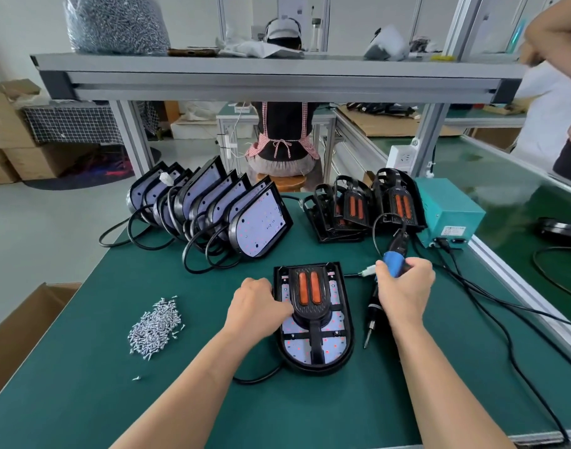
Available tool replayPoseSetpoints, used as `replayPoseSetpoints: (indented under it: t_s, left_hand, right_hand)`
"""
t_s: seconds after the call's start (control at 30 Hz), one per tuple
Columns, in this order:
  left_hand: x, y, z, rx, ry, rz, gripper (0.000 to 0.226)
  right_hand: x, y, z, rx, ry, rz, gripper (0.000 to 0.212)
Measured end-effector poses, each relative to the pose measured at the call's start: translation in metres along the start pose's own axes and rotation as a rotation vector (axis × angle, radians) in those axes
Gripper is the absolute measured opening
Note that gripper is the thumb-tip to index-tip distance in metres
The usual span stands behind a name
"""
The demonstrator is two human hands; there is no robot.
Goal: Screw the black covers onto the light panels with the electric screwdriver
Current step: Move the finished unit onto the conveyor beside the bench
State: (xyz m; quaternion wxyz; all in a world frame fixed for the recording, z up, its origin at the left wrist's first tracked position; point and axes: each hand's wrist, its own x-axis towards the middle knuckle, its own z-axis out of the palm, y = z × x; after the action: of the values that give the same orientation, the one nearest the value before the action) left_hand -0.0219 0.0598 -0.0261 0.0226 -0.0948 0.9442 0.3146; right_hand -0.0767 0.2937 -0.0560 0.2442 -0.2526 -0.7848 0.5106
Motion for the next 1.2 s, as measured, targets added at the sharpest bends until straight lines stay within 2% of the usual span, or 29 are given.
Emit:
replayPoseSetpoints:
  t_s: [0.07,0.17,0.37,0.43,0.5,0.53,0.6,0.67,0.73,0.8,0.93,1.03,1.1,1.2]
  left_hand:
    - [0.003,-0.001,0.000,-0.045,0.013,0.000,0.030]
    - [0.007,-0.006,0.000,-0.212,0.016,-0.001,0.022]
    - [0.008,-0.012,-0.004,-0.396,0.065,0.123,0.017]
    - [0.008,-0.011,-0.008,-0.397,0.096,0.192,0.018]
    - [0.007,-0.008,-0.012,-0.373,0.099,0.263,0.016]
    - [0.005,-0.006,-0.014,-0.357,0.100,0.303,0.014]
    - [0.001,-0.001,-0.018,-0.342,0.101,0.389,0.012]
    - [-0.005,0.003,-0.024,-0.352,0.123,0.468,0.013]
    - [-0.007,0.005,-0.031,-0.390,0.162,0.513,0.011]
    - [-0.007,0.007,-0.037,-0.457,0.200,0.527,0.016]
    - [0.000,0.009,-0.039,-0.553,0.375,0.454,0.021]
    - [0.007,0.015,-0.033,-0.664,0.475,0.341,0.027]
    - [0.011,0.022,-0.028,-0.757,0.449,0.312,0.027]
    - [0.016,0.027,-0.024,-0.885,0.316,0.292,0.017]
  right_hand:
    - [-0.001,0.002,-0.003,0.013,-0.007,0.037,0.040]
    - [-0.003,0.004,-0.006,0.033,-0.011,0.060,0.048]
    - [-0.005,0.006,-0.014,-0.068,0.048,0.055,0.040]
    - [-0.007,0.004,-0.019,-0.141,0.090,-0.092,0.036]
    - [-0.013,-0.002,-0.019,-0.130,0.067,-0.356,0.036]
    - [-0.018,-0.007,-0.017,-0.082,-0.002,-0.476,0.036]
    - [-0.026,-0.015,-0.014,0.031,-0.279,-0.610,0.040]
    - [-0.031,-0.025,-0.014,0.113,-0.644,-0.548,0.057]
    - [-0.032,-0.035,-0.015,0.324,-0.946,-0.272,0.069]
    - [-0.030,-0.038,-0.015,0.540,-1.094,-0.072,0.075]
    - [-0.033,-0.042,-0.020,0.607,-1.233,-0.071,0.078]
    - [-0.053,-0.043,-0.017,0.486,-1.177,-0.135,0.052]
    - [-0.066,-0.045,-0.010,0.464,-1.083,-0.169,0.037]
    - [-0.073,-0.042,-0.011,0.574,-0.990,-0.053,0.029]
